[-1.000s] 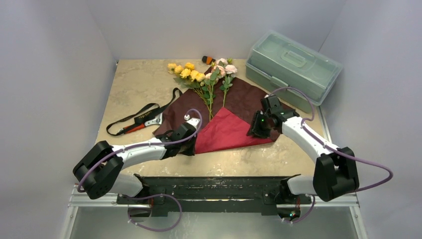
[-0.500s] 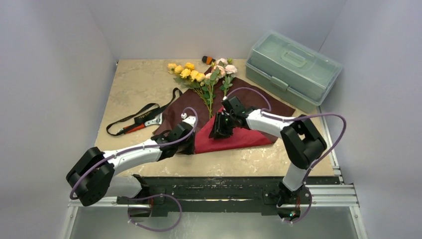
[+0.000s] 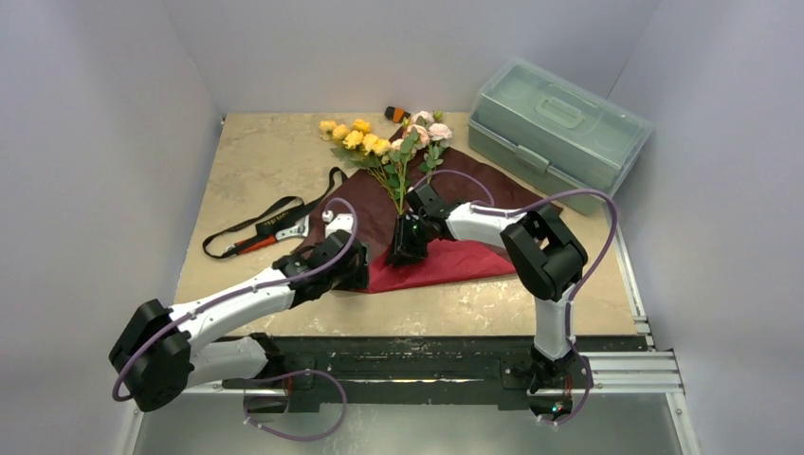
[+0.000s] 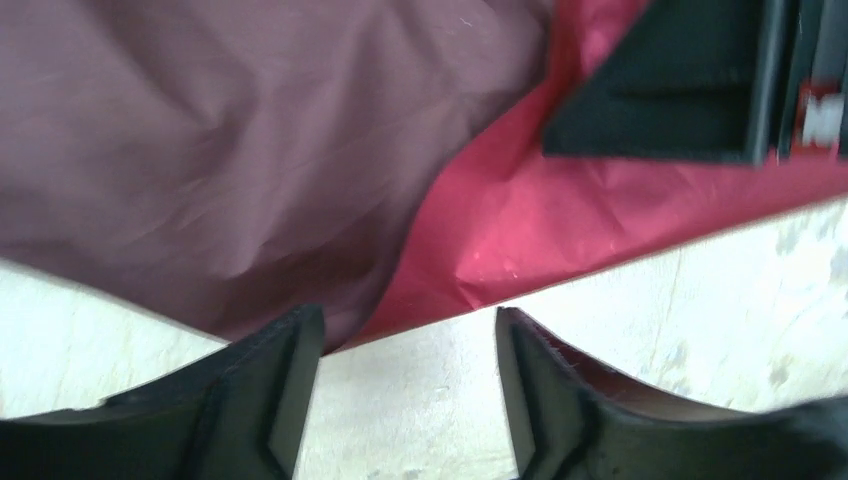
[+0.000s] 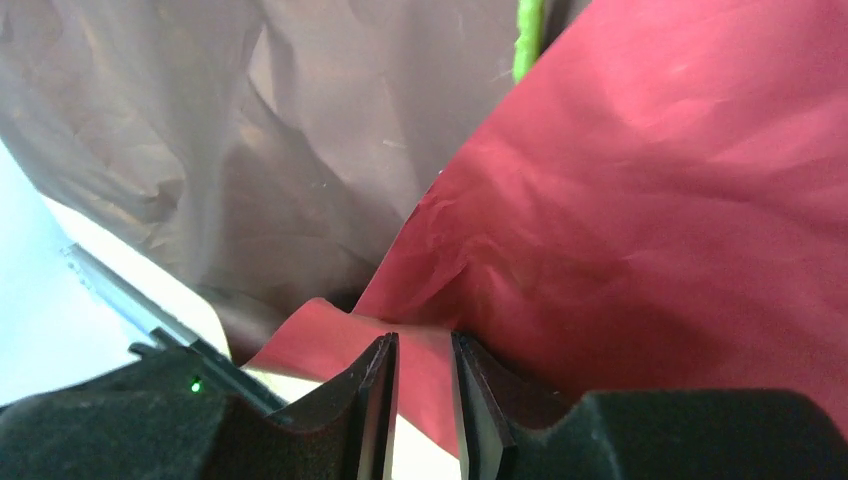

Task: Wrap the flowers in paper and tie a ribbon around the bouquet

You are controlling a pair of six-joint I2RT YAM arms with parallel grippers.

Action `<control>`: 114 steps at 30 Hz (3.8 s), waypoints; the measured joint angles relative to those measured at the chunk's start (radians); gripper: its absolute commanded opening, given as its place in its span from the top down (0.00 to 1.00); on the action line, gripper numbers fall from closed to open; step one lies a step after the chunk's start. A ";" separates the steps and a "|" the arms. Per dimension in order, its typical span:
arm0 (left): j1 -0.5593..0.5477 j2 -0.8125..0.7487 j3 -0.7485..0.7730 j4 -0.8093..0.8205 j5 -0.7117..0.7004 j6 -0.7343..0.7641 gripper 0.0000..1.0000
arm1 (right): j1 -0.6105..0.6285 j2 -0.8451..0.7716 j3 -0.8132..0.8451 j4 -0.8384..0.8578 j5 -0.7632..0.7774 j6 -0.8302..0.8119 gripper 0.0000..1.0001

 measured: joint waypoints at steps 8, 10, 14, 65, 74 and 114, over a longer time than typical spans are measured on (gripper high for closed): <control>0.109 -0.125 0.068 -0.252 -0.220 -0.126 0.00 | 0.000 0.012 0.000 -0.003 -0.009 -0.001 0.67; 0.171 -0.168 0.063 -0.280 -0.237 -0.148 0.00 | 0.000 0.012 0.001 -0.004 -0.009 -0.001 0.67; 0.306 -0.227 0.024 -0.269 -0.232 -0.173 0.00 | 0.002 0.012 0.010 -0.018 -0.009 -0.002 0.67; 0.452 0.016 0.209 0.134 0.011 -0.253 1.00 | 0.006 0.078 0.077 -0.044 -0.057 -0.006 0.76; 0.299 0.070 0.305 0.150 0.050 -0.108 1.00 | 0.006 0.084 0.089 -0.060 -0.057 -0.006 0.76; 0.073 0.531 0.607 0.264 0.165 0.001 1.00 | -0.221 -0.396 -0.167 -0.340 0.000 -0.120 0.74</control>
